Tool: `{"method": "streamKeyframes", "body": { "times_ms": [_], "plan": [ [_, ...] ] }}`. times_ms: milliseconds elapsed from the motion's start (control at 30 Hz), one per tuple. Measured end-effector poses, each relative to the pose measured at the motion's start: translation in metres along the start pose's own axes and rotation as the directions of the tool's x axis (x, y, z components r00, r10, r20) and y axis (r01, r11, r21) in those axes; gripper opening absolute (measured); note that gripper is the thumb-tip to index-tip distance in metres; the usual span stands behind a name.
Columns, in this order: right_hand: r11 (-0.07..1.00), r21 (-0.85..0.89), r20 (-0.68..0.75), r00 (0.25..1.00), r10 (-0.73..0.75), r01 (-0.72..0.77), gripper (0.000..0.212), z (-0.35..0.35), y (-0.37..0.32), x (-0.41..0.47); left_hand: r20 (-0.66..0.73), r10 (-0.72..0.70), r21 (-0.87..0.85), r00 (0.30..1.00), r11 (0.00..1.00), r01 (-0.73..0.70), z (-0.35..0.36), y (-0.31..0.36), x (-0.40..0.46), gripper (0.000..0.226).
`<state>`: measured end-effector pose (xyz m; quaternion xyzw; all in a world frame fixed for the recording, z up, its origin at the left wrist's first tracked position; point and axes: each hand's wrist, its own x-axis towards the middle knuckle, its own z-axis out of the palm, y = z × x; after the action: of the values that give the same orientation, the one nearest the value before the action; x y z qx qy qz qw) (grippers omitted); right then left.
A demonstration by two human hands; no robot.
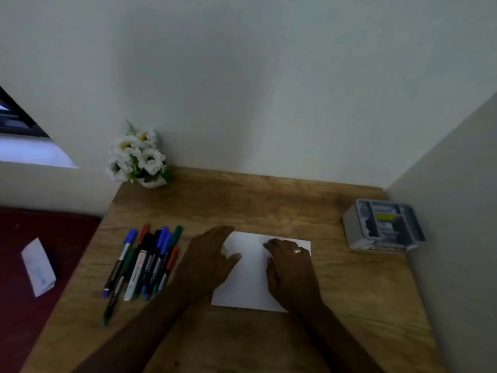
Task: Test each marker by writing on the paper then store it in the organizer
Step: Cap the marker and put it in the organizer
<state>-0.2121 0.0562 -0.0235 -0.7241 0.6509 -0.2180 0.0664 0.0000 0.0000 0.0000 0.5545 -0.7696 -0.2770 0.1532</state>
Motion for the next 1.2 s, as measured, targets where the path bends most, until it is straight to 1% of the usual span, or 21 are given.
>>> {"method": "streamKeyframes", "body": {
  "times_ms": [33,133,200,400,567,700,767,867,1000,1100,1133,1200],
  "plan": [
    [1.000,-0.025,0.042,0.999,-0.013,0.014,0.035,0.007,0.003,-0.002,0.027,0.032,0.046,0.999,0.998,-0.033,0.011,-0.007,-0.002,0.089],
    [0.995,-0.090,0.067,0.997,-0.048,0.054,0.037,0.029,0.012,-0.006,0.026,0.107,0.217,0.994,0.970,-0.110,0.039,-0.029,-0.010,0.082],
    [0.995,-0.077,0.070,0.996,-0.062,0.068,0.038,0.031,0.013,-0.005,-0.008,0.152,0.264,0.988,0.954,-0.144,0.047,-0.035,-0.012,0.081],
    [0.988,-0.124,0.039,0.995,-0.087,0.092,0.038,0.038,0.013,-0.009,-0.059,0.183,0.308,0.981,0.938,-0.157,0.055,-0.043,-0.014,0.083],
    [0.994,-0.039,-0.025,0.994,-0.104,0.103,0.041,0.039,0.019,-0.011,-0.084,0.197,0.329,0.977,0.931,-0.159,0.058,-0.042,-0.016,0.088],
    [0.987,-0.043,0.032,0.988,-0.151,0.152,0.043,0.035,0.018,-0.018,-0.091,0.185,0.330,0.978,0.933,-0.146,0.058,-0.041,-0.022,0.087],
    [0.985,-0.019,0.068,0.983,-0.172,0.174,0.044,0.032,0.014,-0.020,-0.122,0.183,0.351,0.976,0.927,-0.130,0.054,-0.041,-0.035,0.084],
    [0.979,-0.001,0.116,0.972,-0.203,0.205,0.038,0.030,0.008,-0.023,-0.163,0.199,0.395,0.966,0.911,-0.121,0.049,-0.040,-0.062,0.070],
    [0.976,0.005,0.103,0.970,-0.218,0.219,0.036,0.028,-0.001,-0.027,-0.276,0.191,0.278,0.942,0.954,-0.111,0.042,-0.043,-0.083,0.065],
    [0.971,0.000,0.062,0.969,-0.238,0.238,0.034,0.027,-0.013,-0.024,-0.354,0.219,0.216,0.909,0.965,-0.148,0.042,-0.046,-0.088,0.056],
    [0.970,0.005,0.052,0.969,-0.242,0.242,0.031,0.026,-0.020,-0.022,-0.410,0.233,0.208,0.882,0.965,-0.158,0.041,-0.048,-0.088,0.049],
    [0.961,0.004,0.062,0.959,-0.276,0.277,0.025,0.025,-0.039,-0.017,-0.549,0.231,0.193,0.803,0.970,-0.147,0.034,-0.052,-0.093,0.025]
  ]
}}
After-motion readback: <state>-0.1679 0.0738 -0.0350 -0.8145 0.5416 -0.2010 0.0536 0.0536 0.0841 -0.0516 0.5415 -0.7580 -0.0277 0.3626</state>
